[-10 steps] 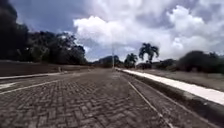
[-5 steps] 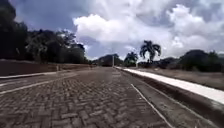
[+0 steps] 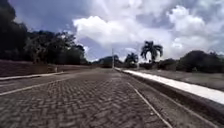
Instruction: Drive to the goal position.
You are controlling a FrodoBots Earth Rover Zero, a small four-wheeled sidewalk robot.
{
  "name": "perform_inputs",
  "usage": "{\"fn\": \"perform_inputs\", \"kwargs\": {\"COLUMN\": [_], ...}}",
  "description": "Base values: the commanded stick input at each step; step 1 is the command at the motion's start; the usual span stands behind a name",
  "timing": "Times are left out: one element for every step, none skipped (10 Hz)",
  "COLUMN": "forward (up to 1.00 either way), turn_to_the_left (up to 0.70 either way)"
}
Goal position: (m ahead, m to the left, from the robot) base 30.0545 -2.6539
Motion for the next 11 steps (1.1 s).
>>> {"fn": "perform_inputs", "kwargs": {"forward": [1.00,1.00,1.00,1.00,1.00,1.00,1.00,1.00,1.00,1.00,1.00], "turn_to_the_left": [0.00,0.00,0.00,0.00,0.00,0.00,0.00,0.00,0.00,0.00,0.00]}}
